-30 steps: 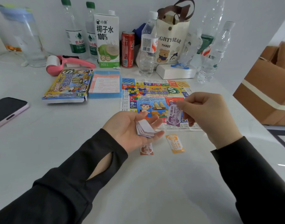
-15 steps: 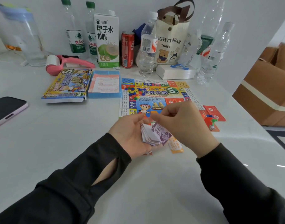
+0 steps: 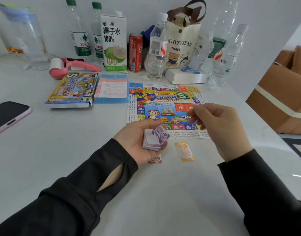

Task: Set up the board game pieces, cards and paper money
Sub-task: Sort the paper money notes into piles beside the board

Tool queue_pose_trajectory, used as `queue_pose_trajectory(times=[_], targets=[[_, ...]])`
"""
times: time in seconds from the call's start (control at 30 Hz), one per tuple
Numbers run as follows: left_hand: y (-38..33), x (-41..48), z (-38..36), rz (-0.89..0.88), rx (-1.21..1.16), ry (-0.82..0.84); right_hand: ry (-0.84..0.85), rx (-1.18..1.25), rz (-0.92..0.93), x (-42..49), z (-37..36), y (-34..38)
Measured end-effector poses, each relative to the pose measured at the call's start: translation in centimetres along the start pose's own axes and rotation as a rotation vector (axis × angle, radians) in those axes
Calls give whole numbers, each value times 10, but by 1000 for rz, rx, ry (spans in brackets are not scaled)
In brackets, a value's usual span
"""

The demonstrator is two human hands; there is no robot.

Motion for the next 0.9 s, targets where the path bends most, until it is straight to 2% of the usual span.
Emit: queue_pose_trajectory(times=[0.17,0.4,0.57,0.77,0.9], targets=[[-1,2,-3,5,-193,53,9,-2,-29,0,-2,-6],[-2,-3,-9,2,-298,109,55,-24,-17,-1,-11,-6],[3,-4,-8,-5,-190,88,67,-31,-7,-2,-13,-6],[3,-4,1,-11,-135,-35,83,-39,-6,-2,-13,-5],[-9,-7,-5,-63,-114,2,73,-29,-33,0,-9,-9]])
Point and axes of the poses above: each hand's wrist, its own x-axis towards the middle knuckle, its own z-axis out of the back of the hand, y = z × x, the point moved 9 cm from there along x, towards the middle knuckle, and after that the axes turned 15 degrees about -x, right-handed, at the moved point
